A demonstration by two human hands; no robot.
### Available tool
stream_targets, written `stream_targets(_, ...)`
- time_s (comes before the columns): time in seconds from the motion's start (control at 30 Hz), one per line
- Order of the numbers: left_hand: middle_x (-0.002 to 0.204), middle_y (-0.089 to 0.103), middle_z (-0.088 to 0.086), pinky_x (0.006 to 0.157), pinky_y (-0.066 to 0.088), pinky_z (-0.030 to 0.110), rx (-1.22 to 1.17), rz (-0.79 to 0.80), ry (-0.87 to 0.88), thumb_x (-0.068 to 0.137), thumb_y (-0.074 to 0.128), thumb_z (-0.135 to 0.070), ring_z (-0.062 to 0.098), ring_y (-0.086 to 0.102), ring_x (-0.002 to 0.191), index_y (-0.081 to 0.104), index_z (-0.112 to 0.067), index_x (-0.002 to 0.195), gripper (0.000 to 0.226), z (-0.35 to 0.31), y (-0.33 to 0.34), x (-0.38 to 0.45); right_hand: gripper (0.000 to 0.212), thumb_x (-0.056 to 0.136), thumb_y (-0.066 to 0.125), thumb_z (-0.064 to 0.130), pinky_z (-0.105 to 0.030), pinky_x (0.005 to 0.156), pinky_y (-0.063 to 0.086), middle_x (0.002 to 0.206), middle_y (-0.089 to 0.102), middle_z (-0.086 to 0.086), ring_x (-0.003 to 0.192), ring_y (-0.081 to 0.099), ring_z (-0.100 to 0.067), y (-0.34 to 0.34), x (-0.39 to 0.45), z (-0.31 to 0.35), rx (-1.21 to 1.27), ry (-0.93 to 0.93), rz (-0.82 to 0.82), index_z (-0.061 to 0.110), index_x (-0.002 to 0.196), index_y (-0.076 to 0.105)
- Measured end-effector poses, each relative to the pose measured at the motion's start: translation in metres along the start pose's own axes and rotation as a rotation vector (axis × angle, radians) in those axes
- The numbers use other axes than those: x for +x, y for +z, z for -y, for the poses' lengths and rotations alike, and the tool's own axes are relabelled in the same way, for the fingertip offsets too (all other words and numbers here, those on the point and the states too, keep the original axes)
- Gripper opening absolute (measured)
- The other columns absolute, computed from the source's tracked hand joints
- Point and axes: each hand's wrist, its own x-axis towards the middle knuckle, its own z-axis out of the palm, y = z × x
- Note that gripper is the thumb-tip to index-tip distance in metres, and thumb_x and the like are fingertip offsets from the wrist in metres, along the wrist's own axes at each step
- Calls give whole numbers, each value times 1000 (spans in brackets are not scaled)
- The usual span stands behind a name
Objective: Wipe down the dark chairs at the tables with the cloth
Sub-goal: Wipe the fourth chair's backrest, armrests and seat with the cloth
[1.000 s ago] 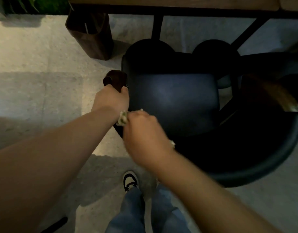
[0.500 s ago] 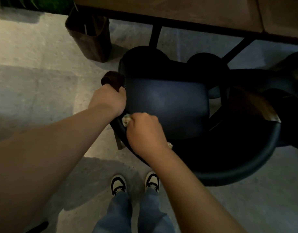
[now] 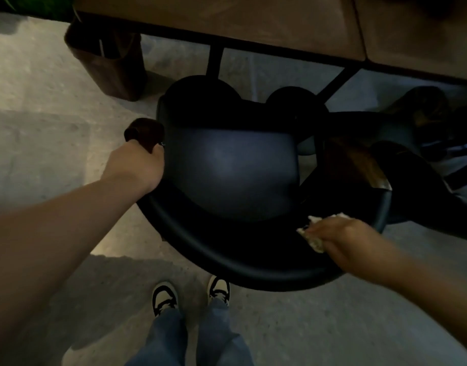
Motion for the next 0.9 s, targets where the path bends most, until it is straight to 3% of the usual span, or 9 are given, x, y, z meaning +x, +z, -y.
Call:
stream_targets(0.07,117,58,27,84,43,41,13,-5,-1,98,41,-46,45,55,109,54,2,121,56,2,1,1,27,92,55,10,-17,104,28,124,64,-3,120,56,-17,-9,8,-31,-87,17,46,13,114,70)
stream_targets(0.23,114,58,28,78,38,38,28,-29,8,97,42,-47,46,56,106,54,3,119,56,5,2,4,29,98,45,21,-26,101,34,128,61,-4,125,51,-17,-31,48,-82,-252,133,124,16,112,69)
stream_targets(0.37,113,59,28,77,38,38,31,-37,6,97,41,-47,45,56,104,56,1,117,55,7,3,5,27,97,42,23,-31,81,41,117,62,-12,107,58,-30,-27,90,-92,-420,234,232,14,104,67)
stream_targets(0.47,113,59,26,76,37,36,19,-31,-3,96,42,-48,44,57,102,56,0,117,55,7,3,5,31,96,42,28,-36,87,44,119,60,-14,108,58,-34,-9,119,-91,-511,269,289,12,110,65)
stream_targets(0.6,111,61,25,77,39,37,9,-15,0,96,41,-48,43,58,100,58,-1,115,53,8,1,5,33,95,43,22,-35,89,46,124,58,-19,113,58,-33,9,148,-89,-513,265,372,3,117,59)
stream_targets(0.77,110,61,24,78,41,38,11,-18,6,96,41,-48,43,58,101,60,-2,114,53,7,0,5,38,95,43,29,-36,95,42,135,52,-11,120,53,-29,29,165,-78,-586,275,459,12,128,53)
stream_targets(0.9,102,62,19,70,39,35,-14,3,8,97,40,-48,35,56,84,60,-5,109,49,7,-1,3,39,96,41,28,-34,93,43,134,54,-15,120,54,-31,51,169,-53,-490,196,516,7,126,55)
